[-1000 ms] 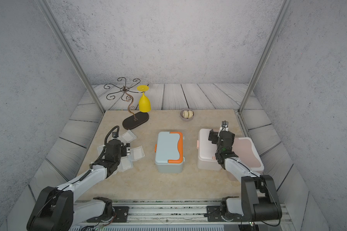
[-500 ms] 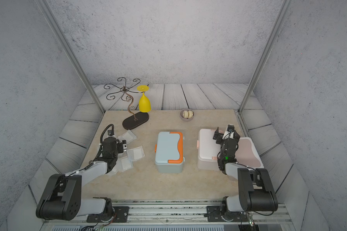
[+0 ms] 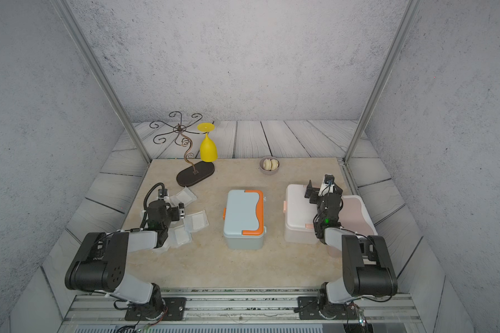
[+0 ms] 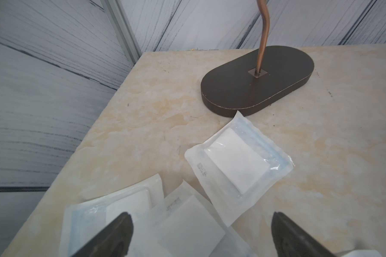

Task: Open first aid kits and take out gauze
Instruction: Reset both arms

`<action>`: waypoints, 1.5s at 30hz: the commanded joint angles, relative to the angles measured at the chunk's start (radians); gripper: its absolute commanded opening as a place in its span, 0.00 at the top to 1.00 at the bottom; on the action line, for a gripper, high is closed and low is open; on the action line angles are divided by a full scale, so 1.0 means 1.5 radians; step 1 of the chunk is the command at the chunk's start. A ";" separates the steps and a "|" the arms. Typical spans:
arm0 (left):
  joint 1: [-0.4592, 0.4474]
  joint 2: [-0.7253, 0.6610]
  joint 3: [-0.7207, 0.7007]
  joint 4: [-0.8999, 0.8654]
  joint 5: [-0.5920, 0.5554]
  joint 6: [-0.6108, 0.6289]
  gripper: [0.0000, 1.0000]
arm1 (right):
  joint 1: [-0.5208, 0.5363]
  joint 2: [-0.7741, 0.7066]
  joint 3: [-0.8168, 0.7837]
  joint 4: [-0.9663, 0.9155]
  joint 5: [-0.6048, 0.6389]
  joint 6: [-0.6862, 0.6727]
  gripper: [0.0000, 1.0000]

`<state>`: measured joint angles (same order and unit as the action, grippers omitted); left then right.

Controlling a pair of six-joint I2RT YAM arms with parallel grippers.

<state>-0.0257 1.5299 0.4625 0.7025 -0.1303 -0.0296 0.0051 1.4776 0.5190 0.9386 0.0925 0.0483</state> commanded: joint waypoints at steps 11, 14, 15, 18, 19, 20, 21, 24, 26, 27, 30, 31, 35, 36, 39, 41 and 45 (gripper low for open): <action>0.038 -0.003 0.003 0.026 0.087 0.003 0.00 | 0.002 0.036 -0.034 -0.155 -0.028 -0.005 0.01; 0.039 -0.004 0.004 0.025 0.091 0.005 0.00 | 0.003 0.036 -0.034 -0.155 -0.028 -0.004 0.01; 0.039 -0.002 0.008 0.019 0.095 0.007 0.00 | 0.003 0.037 -0.034 -0.155 -0.028 -0.004 0.01; 0.037 -0.004 0.008 0.019 0.093 0.009 0.00 | 0.002 0.037 -0.034 -0.156 -0.028 -0.005 0.01; 0.036 -0.004 0.008 0.019 0.093 0.009 0.00 | 0.003 0.037 -0.033 -0.155 -0.028 -0.004 0.01; 0.036 -0.003 0.007 0.019 0.091 0.010 0.00 | 0.003 0.037 -0.034 -0.156 -0.028 -0.004 0.01; 0.034 -0.003 0.008 0.018 0.089 0.011 0.00 | 0.003 0.037 -0.033 -0.155 -0.028 -0.004 0.01; 0.034 -0.003 0.009 0.017 0.089 0.011 0.00 | 0.003 0.037 -0.033 -0.156 -0.028 -0.003 0.01; 0.034 -0.002 0.009 0.015 0.089 0.010 0.00 | 0.003 0.037 -0.033 -0.155 -0.028 -0.004 0.01; 0.035 -0.003 0.009 0.016 0.089 0.011 0.00 | 0.002 0.037 -0.034 -0.155 -0.028 -0.003 0.01; 0.035 -0.003 0.009 0.017 0.089 0.011 0.00 | 0.003 0.037 -0.034 -0.155 -0.028 -0.004 0.01; 0.035 -0.003 0.009 0.017 0.089 0.010 0.00 | 0.003 0.037 -0.034 -0.155 -0.028 -0.004 0.01; 0.035 -0.002 0.009 0.017 0.091 0.011 0.00 | 0.003 0.037 -0.034 -0.155 -0.028 -0.005 0.01; 0.035 -0.001 0.009 0.017 0.090 0.010 0.00 | 0.003 0.037 -0.034 -0.155 -0.028 -0.004 0.01; 0.036 -0.001 0.009 0.017 0.091 0.011 0.00 | 0.003 0.037 -0.033 -0.155 -0.028 -0.005 0.01; 0.036 -0.002 0.009 0.017 0.093 0.010 0.00 | 0.003 0.037 -0.033 -0.155 -0.028 -0.004 0.01; 0.042 0.001 0.009 0.019 0.103 0.011 0.00 | 0.003 0.038 -0.033 -0.156 -0.028 -0.004 0.01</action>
<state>0.0235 1.5307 0.4633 0.7074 0.0055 -0.0257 0.0040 1.4776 0.5190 0.9382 0.0845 0.0483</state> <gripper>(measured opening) 0.996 0.988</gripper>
